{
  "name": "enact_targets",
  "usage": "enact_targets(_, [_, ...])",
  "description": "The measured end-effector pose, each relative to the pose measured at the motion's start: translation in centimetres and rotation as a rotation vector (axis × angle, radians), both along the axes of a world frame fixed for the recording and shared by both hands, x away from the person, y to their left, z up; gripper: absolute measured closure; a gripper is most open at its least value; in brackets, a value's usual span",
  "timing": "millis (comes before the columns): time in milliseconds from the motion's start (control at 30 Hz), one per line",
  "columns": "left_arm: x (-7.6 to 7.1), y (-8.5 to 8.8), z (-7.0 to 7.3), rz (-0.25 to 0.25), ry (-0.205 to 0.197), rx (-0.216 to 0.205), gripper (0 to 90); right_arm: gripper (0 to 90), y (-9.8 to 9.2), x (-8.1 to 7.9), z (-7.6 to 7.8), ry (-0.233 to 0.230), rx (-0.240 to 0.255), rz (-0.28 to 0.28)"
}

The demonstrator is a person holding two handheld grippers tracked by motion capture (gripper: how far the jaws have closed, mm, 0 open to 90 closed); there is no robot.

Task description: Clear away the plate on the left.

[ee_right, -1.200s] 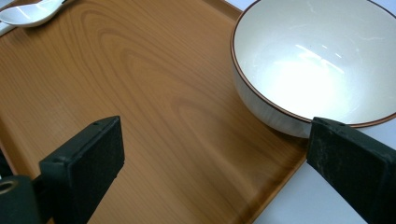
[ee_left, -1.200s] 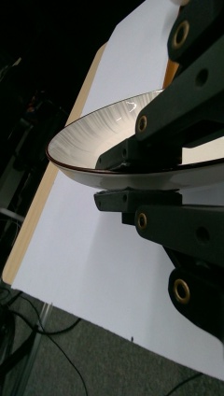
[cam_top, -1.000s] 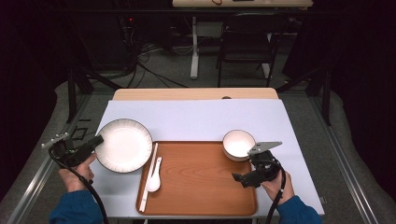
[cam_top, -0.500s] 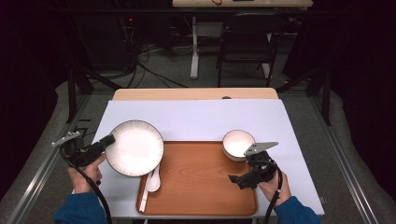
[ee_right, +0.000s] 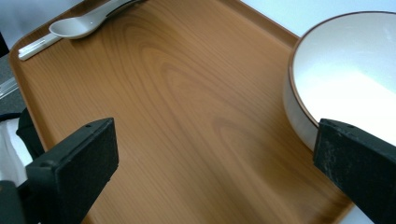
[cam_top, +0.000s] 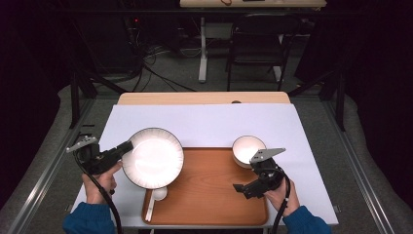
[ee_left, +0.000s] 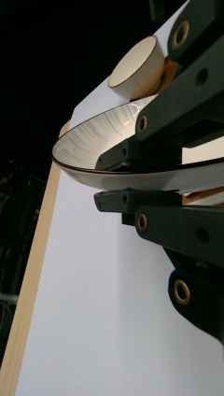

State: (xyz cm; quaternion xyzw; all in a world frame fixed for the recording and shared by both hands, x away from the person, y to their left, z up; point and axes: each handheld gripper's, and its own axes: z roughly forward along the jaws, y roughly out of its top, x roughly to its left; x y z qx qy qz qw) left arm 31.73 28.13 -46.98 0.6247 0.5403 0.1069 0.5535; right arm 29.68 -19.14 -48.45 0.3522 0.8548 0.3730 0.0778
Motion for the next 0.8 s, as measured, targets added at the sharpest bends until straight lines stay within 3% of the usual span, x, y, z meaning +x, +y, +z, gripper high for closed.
enact_targets(333, [0.3, -2.7, -0.2, -0.086, 0.007, -0.005, 81.6, 0.0, 1.3, 0.2, 0.1, 0.012, 0.046, 0.023])
enact_targets(800, [0.4, -5.6, -0.6, -0.165, 0.029, -0.02, 81.3, 0.0, 3.2, 0.9, -0.1, 0.044, 0.095, 0.047])
